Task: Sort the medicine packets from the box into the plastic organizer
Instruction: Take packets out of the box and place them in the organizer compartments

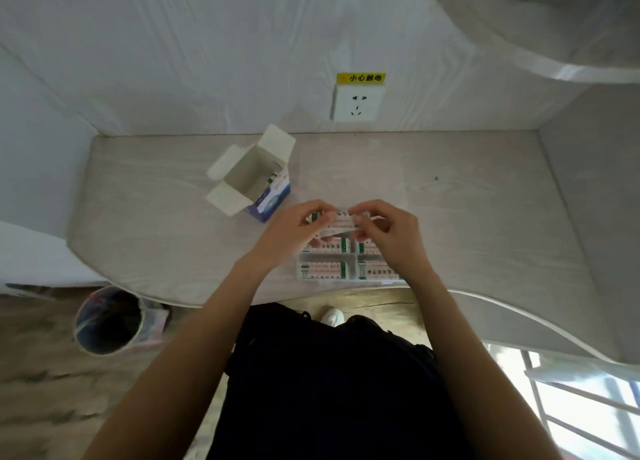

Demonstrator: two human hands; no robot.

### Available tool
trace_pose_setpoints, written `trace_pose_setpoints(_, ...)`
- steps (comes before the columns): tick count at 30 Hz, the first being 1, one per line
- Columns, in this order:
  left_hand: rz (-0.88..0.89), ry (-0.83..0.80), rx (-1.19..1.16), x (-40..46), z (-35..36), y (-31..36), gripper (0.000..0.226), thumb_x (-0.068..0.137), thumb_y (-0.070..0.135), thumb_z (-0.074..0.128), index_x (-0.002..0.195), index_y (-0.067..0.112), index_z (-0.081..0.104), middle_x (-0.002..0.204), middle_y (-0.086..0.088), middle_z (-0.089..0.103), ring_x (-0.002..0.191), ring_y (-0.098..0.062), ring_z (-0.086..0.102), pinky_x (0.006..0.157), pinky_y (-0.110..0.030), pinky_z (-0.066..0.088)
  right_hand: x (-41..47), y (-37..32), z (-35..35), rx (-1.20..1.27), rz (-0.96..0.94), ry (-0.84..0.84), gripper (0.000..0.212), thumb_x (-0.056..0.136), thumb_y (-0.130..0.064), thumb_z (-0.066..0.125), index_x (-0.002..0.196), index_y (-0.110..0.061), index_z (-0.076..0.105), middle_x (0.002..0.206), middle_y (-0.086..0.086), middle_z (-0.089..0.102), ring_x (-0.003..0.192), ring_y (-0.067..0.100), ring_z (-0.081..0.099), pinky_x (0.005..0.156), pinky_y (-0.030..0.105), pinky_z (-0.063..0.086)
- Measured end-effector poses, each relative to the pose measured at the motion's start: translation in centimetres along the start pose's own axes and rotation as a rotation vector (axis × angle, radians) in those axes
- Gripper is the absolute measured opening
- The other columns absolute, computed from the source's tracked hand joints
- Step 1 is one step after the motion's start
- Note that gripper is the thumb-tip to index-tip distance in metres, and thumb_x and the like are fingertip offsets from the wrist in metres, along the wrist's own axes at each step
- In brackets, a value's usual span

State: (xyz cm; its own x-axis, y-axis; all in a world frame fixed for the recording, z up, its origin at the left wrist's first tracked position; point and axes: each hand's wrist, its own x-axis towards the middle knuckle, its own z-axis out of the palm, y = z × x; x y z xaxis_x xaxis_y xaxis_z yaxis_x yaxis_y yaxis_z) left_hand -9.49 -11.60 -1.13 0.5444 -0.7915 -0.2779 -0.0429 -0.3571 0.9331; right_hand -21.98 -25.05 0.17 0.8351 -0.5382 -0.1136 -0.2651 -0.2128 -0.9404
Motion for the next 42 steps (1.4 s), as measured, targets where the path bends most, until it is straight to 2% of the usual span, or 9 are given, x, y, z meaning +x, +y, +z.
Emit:
trace_pose_setpoints(5,-0.037,0.091,-0.008,-0.2,0.4,-1.8,0.016,0.087,0.018,0.062,0.100,0.025,0.068,0.088,0.003,0.069,0.069,-0.004,0.066,0.066,-0.017,0.052,-0.3,1.7,0.9,-0.020,0.081,0.022,0.012,0.088,-0.010,0.063,0.095,-0.018,0.067,0.081,-0.006,0.069,0.065,0.008,0.069,0.062,0.021,0.055)
trace_pose_setpoints(9,0.030,0.179,0.293,-0.5,0.0,-2.7,0.016,0.086,0.022,0.064,0.103,0.021,0.066,0.092,0.014,0.063,0.074,0.006,0.059,0.069,-0.005,0.045,0.2,2.8,2.1,-0.314,0.053,0.033,0.009,0.087,-0.023,0.064,0.094,-0.028,0.065,0.084,-0.009,0.069,0.067,0.004,0.065,0.068,0.028,0.055)
trace_pose_setpoints(11,0.060,0.212,0.431,-0.6,-0.2,-3.1,0.017,0.086,0.022,0.065,0.102,0.020,0.066,0.092,0.014,0.062,0.071,0.002,0.057,0.067,-0.005,0.043,0.4,2.9,2.5,-0.467,0.013,0.023,0.008,0.088,-0.027,0.062,0.096,-0.026,0.066,0.086,-0.008,0.068,0.072,0.005,0.061,0.070,0.029,0.052)
trace_pose_setpoints(17,0.157,0.226,0.724,-0.6,0.1,-4.3,0.014,0.085,0.028,0.065,0.097,0.023,0.070,0.089,0.004,0.069,0.081,-0.015,0.058,0.067,-0.029,0.048,0.5,3.4,2.7,-0.730,-0.028,-0.065,0.017,0.093,-0.028,0.054,0.104,-0.022,0.065,0.094,-0.004,0.069,0.095,0.017,0.054,0.074,0.033,0.046)
trace_pose_setpoints(21,0.229,0.255,0.863,-0.8,0.3,-4.8,0.013,0.083,0.027,0.067,0.094,0.020,0.070,0.089,0.000,0.067,0.087,-0.022,0.057,0.066,-0.030,0.046,0.5,3.6,3.1,-0.770,-0.050,-0.102,0.017,0.093,-0.026,0.054,0.101,-0.020,0.067,0.104,-0.003,0.066,0.101,0.017,0.052,0.074,0.030,0.041)
trace_pose_setpoints(27,0.284,0.307,0.944,-1.1,0.1,-5.2,0.015,0.074,0.027,0.076,0.086,0.019,0.073,0.082,-0.002,0.060,0.078,-0.021,0.058,0.060,-0.022,0.040,0.5,3.6,3.6,-0.868,-0.101,-0.129,0.021,0.094,-0.029,0.053,0.106,-0.017,0.066,0.109,-0.001,0.058,0.104,0.016,0.053,0.072,0.027,0.043)
trace_pose_setpoints(37,0.260,0.291,0.905,-1.3,-0.1,-5.1,0.023,0.073,0.032,0.076,0.091,0.018,0.071,0.091,-0.002,0.059,0.085,-0.020,0.057,0.064,-0.023,0.042,0.4,3.5,3.7,-0.806,-0.141,-0.122,0.022,0.092,-0.027,0.056,0.107,-0.014,0.066,0.106,0.001,0.060,0.095,0.017,0.059,0.075,0.028,0.044)
trace_pose_setpoints(40,0.316,0.323,0.850,-1.9,-0.7,-4.0,0.020,0.080,0.032,0.069,0.089,0.015,0.071,0.090,-0.003,0.060,0.080,-0.016,0.056,0.061,-0.022,0.044,0.5,2.9,3.1,-0.631,-0.206,-0.015,0.016,0.088,-0.019,0.063,0.098,-0.009,0.069,0.100,0.004,0.061,0.079,0.014,0.060,0.068,0.029,0.051)
trace_pose_setpoints(42,0.361,0.407,0.772,-2.5,-1.8,-2.6,0.023,0.084,0.032,0.062,0.088,0.011,0.071,0.089,-0.004,0.062,0.080,-0.017,0.057,0.064,-0.024,0.045,1.0,1.9,2.6,-0.545,-0.283,0.101,0.013,0.085,-0.016,0.065,0.095,-0.008,0.070,0.099,0.007,0.061,0.081,0.015,0.058,0.069,0.027,0.051)
